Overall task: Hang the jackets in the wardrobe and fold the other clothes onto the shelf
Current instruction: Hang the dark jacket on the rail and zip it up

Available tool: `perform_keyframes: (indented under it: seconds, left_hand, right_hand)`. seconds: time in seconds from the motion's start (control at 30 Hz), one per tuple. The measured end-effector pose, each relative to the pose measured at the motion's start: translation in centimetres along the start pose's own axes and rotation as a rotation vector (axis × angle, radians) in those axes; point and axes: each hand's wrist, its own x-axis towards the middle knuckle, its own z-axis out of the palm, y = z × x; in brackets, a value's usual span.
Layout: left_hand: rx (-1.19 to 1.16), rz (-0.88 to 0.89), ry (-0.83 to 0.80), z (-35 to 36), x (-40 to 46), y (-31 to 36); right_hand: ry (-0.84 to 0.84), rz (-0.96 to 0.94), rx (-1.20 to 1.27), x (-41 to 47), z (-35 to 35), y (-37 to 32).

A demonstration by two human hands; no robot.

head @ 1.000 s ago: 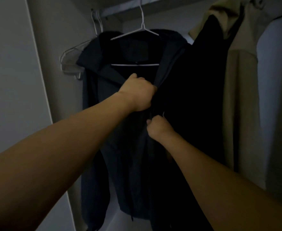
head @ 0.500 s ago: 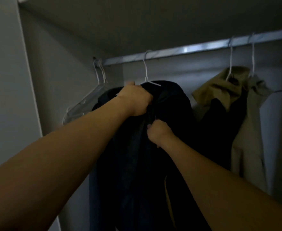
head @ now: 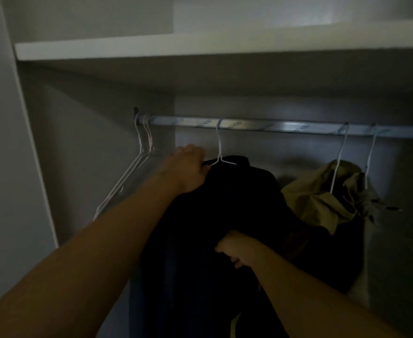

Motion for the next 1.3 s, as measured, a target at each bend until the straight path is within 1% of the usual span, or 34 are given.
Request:
perform_keyframes:
  seconds: [0.03, 0.07, 0.1, 0.13, 0.17, 0.2, 0.3, 0.4, 0.5, 0.57, 0.67, 0.77, 0.9, 0.97, 1.1, 1.13, 1.17, 1.23, 1.3]
  left_hand:
    - [-0.074, -0.105, -0.065, 0.2, -0.4, -1.2]
    - [-0.145, -0.175, -0.135, 0.5, -0.9, -2.4]
    - [-0.179, -0.222, -0.26, 0.5, -1.2, -3.0]
    - [-0.19, -0.239, -0.369, 0.8, -1.3, -3.4]
    - [-0.206, -0.232, -0.444, 1.2, -1.5, -3.1]
    - [-0.239, -0.213, -0.487, 1.4, -1.8, -2.6]
    - [-0.334, -0.173, -0.49, 1.8, -2.6, -0.2]
    - [-0.415, -0.148, -0.392, 2.5, -3.2, 2.2]
    - [-0.461, -0.18, -0.327, 2.9, -3.6, 5.4]
    - [-0.482, -0.185, -0.292, 3.2, -3.6, 7.8]
    - [-0.554, -0.161, -0.254, 3.7, -3.8, 11.7]
    - [-0.572, -0.147, -0.234, 4.1, -4.0, 14.9]
    - [-0.589, -0.171, -0.29, 4.6, -4.1, 17.9]
    - [-0.602, -0.196, -0.369, 4.4, -3.8, 18.9]
    - [-0.485, -0.262, -0.527, 3.1, -2.8, 19.3]
    - [-0.495, -0.268, -0.561, 2.7, -2.7, 19.5]
    - [-0.516, -0.266, -0.581, 2.3, -2.7, 19.9]
    - [-0.505, -0.27, -0.571, 1.6, -2.9, 20.7]
    - [-0.506, -0.272, -0.591, 1.2, -3.3, 21.4]
  right_hand:
    - [0.02, 0.002, 0.032, 0.2, -0.6, -0.5]
    - [0.05, -0.014, 0.069, 0.3, -1.6, -1.0]
    - [0.11, -0.051, 0.104, 0.5, -2.7, -1.6]
    - [0.159, -0.094, 0.148, 0.6, -3.7, -2.4]
    - [0.201, -0.129, 0.189, 0.6, -4.7, -3.0]
    - [0.227, -0.143, 0.231, 0.4, -5.6, -3.5]
    - [0.316, -0.178, 0.325, 0.2, -8.4, -4.9]
    - [0.358, -0.218, 0.354, -0.6, -11.3, -5.5]
    - [0.338, -0.196, 0.248, -1.6, -14.4, -5.5]
    - [0.358, -0.188, 0.172, -2.5, -16.3, -4.8]
    - [0.423, -0.205, 0.164, -4.0, -18.7, -3.3]
    - [0.435, -0.185, 0.099, -5.8, -20.5, -1.6]
    - [0.433, -0.152, 0.024, -7.9, -21.2, 1.3]
    - [0.443, -0.15, 0.006, -9.1, -20.9, 2.4]
    - [0.446, -0.181, -0.007, -11.5, -20.9, 3.4]
    - [0.439, -0.172, -0.001, -11.9, -21.0, 3.7]
    - [0.439, -0.167, 0.003, -12.4, -21.2, 3.9]
    - [0.446, -0.146, 0.021, -13.5, -21.4, 4.4]
    - [0.422, -0.116, 0.014, -14.5, -21.6, 5.1]
